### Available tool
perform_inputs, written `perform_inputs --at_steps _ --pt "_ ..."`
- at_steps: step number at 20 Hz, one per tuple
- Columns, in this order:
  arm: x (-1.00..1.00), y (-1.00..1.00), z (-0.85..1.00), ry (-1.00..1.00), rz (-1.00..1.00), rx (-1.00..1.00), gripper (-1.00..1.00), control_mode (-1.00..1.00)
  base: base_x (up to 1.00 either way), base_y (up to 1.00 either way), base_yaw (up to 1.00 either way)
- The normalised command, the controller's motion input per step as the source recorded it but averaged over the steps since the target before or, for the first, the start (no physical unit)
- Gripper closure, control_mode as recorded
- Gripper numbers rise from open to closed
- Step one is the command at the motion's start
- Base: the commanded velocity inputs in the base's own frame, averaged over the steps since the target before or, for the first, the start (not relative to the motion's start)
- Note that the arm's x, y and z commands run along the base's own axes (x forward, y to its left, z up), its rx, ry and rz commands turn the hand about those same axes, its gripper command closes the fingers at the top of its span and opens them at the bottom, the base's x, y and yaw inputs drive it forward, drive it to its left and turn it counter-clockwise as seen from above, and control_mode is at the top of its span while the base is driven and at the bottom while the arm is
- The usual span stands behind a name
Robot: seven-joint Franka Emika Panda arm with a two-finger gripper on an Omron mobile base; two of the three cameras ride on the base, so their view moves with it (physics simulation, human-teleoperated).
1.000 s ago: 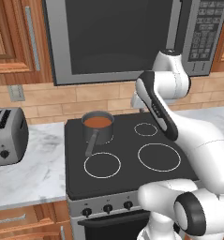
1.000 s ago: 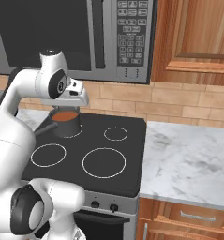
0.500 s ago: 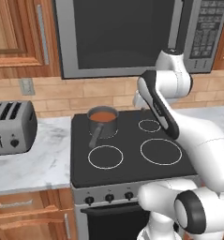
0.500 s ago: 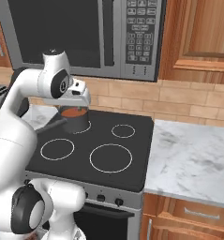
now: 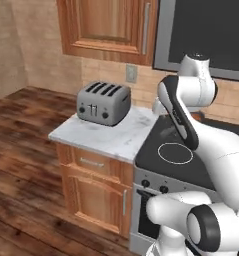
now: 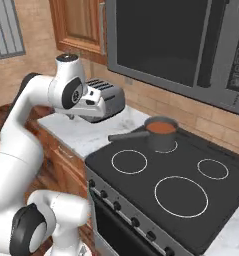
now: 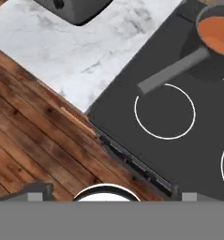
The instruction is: Retrieve the chicken drumstick from the fridge and place it on the saucepan with marinade on the stove.
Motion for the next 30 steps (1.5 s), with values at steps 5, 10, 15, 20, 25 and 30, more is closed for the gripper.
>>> perform_inputs --at_steps 5,10,15,20,25,30 --pt "0.00 0.00 0.00 0.00 0.00 0.00 -1.00 1.00 -0.01 0.00 0.99" --pt "0.00 0.00 0.00 0.00 0.00 0.00 -1.00 1.00 0.00 0.00 0.99" --pt "0.00 0.00 0.00 0.00 0.00 0.00 -1.00 1.00 0.00 0.00 0.99" --pt "0.00 0.00 0.00 0.00 0.00 0.00 -1.00 1.00 0.00 0.00 0.99" --pt "0.00 0.00 0.00 0.00 0.00 0.00 -1.00 1.00 0.00 0.00 0.99" --pt "0.00 0.00 0.00 0.00 0.00 0.00 -1.00 1.00 0.00 0.00 0.99"
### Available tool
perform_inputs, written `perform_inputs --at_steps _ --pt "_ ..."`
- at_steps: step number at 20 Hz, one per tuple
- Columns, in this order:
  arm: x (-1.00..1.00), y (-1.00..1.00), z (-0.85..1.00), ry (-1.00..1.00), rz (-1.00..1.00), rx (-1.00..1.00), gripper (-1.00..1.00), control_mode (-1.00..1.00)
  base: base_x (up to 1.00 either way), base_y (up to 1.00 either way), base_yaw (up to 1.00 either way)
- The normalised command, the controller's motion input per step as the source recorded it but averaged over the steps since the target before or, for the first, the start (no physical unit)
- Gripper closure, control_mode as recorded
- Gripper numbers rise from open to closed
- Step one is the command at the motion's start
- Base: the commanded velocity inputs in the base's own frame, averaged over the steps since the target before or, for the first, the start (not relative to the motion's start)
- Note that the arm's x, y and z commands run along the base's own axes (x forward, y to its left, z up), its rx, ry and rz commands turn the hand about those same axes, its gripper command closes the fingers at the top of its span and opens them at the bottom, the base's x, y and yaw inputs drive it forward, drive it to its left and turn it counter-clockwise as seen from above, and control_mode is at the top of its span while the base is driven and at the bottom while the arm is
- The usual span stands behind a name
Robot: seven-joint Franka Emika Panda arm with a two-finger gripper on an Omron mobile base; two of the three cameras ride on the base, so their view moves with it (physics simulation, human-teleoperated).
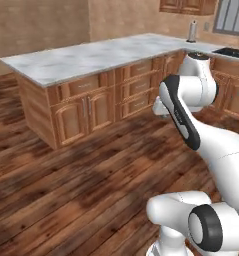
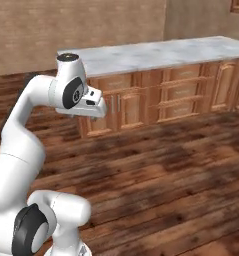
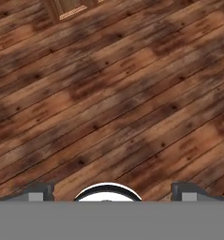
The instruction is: Retrieve the chicken drumstick from the fridge and place it on the saucepan with marinade on the stove.
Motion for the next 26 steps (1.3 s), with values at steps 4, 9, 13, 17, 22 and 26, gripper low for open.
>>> perform_inputs --at_steps 4,9,13,17,22,26 --pt "0.00 0.00 0.00 0.00 0.00 0.00 -1.00 1.00 0.00 0.00 0.99" --pt "0.00 0.00 0.00 0.00 0.00 0.00 -1.00 1.00 0.00 0.00 0.99" --pt "0.00 0.00 0.00 0.00 0.00 0.00 -1.00 1.00 0.03 0.00 0.95" --pt "0.00 0.00 0.00 0.00 0.00 0.00 -1.00 1.00 0.28 -0.04 0.89" --pt "0.00 0.00 0.00 0.00 0.00 0.00 -1.00 1.00 0.58 -0.10 0.81" --pt "0.00 0.00 0.00 0.00 0.00 0.00 -1.00 1.00 0.83 -0.11 0.76"
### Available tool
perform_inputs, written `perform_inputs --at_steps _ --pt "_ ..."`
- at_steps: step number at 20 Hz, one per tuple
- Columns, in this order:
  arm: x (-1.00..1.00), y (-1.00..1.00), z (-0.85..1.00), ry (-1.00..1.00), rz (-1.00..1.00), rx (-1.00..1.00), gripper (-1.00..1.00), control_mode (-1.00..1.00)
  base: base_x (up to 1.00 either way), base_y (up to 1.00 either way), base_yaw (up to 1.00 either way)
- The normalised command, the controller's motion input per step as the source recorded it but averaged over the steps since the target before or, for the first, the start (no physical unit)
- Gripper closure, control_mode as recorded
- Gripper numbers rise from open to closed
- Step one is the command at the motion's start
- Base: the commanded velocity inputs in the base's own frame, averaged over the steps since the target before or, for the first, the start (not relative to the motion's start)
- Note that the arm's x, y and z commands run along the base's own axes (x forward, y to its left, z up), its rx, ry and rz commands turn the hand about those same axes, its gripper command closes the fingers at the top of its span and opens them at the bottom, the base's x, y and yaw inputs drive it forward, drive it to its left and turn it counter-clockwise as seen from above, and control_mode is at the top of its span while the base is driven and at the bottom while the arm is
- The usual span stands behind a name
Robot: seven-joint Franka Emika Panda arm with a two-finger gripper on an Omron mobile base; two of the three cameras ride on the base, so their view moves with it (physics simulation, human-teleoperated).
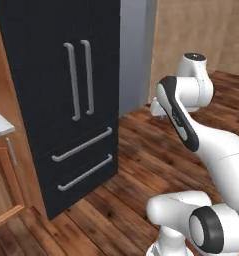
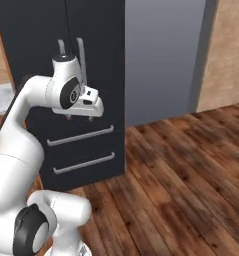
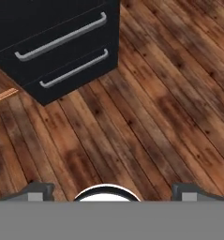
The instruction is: Retrieve the chicken drumstick from the fridge and place it on the saucepan with marinade on the stove.
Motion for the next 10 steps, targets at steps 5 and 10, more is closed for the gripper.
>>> perform_inputs --at_steps 5,10 --pt "0.00 0.00 0.00 0.00 0.00 0.00 -1.00 1.00 0.94 -0.10 0.74" --pt "0.00 0.00 0.00 0.00 0.00 0.00 -1.00 1.00 0.89 -0.27 0.68"
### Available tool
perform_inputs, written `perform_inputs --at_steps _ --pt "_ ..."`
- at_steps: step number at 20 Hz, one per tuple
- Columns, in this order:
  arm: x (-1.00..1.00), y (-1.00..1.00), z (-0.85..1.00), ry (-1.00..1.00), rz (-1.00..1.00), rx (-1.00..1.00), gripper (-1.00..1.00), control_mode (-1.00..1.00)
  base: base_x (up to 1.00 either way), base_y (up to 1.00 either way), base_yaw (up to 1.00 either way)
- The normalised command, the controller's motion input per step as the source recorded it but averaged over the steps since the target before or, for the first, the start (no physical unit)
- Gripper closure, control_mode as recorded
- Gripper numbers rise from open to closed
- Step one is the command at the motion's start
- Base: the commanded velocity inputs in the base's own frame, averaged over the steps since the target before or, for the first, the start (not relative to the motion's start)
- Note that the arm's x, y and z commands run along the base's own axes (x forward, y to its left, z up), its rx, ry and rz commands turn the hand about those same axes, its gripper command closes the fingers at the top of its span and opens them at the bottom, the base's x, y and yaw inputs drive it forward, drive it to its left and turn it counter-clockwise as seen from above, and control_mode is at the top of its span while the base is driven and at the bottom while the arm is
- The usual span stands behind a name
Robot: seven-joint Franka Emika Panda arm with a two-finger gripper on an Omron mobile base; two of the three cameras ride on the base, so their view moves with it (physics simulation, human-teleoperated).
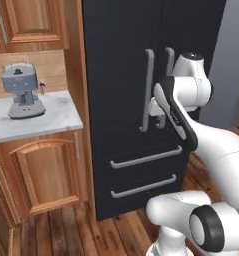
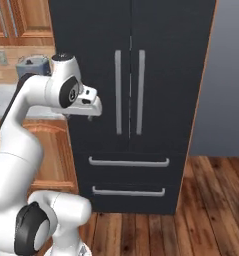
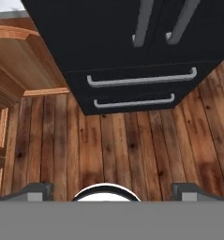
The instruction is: Retrieve the chicken drumstick from the fridge and place it on the saucepan with marinade on the stove.
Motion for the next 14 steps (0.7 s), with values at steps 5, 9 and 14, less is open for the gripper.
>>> perform_inputs --at_steps 5,9,14 --pt "0.00 0.00 0.00 0.00 0.00 0.00 -1.00 1.00 0.34 -0.37 0.35" --pt "0.00 0.00 0.00 0.00 0.00 0.00 -1.00 1.00 -0.05 -0.65 0.00" --pt "0.00 0.00 0.00 0.00 0.00 0.00 -1.00 1.00 -0.02 -0.81 0.00"
